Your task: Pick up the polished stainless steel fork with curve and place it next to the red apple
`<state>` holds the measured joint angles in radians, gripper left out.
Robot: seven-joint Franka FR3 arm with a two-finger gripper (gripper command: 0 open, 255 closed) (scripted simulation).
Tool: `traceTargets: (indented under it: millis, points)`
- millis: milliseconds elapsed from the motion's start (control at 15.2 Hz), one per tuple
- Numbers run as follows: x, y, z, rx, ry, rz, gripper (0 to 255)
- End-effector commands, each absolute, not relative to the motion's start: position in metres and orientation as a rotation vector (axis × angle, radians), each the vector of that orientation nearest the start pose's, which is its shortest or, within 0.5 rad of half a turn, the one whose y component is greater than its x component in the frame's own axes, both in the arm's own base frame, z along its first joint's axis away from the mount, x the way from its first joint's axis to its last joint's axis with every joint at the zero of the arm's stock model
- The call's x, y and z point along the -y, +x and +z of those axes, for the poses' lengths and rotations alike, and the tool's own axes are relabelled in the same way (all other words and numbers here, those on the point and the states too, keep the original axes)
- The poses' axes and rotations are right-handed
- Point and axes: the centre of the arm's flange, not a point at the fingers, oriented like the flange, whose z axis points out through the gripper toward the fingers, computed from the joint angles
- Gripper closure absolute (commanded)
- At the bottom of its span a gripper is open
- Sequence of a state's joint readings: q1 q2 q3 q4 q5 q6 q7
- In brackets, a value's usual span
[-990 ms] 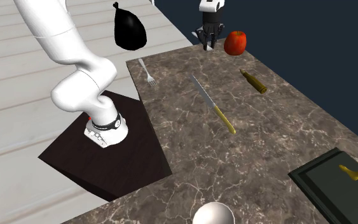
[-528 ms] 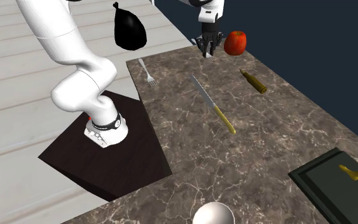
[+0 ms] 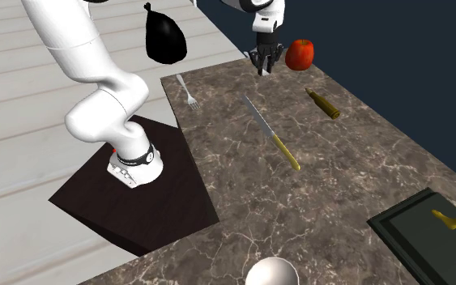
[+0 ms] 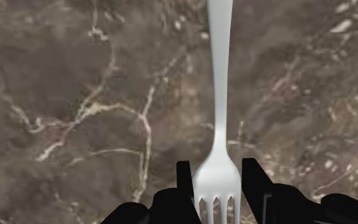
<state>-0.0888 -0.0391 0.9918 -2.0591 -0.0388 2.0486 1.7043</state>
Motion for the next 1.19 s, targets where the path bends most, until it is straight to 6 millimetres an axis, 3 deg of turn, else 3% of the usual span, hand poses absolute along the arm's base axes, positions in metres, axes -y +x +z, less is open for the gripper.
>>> traceTargets:
  millis: [0,330,594,1122]
  points:
    - [-0.429,0.336,0.445,-1.202,-2.909,-0.106,0]
    - [-0.429,0.336,0.445,-1.202,-2.909,-0.106,0]
    - [-0.43,0.333,0.495,-1.202,-2.909,-0.106,0]
    - [-0.43,0.333,0.495,-1.202,-2.909,-0.106,0]
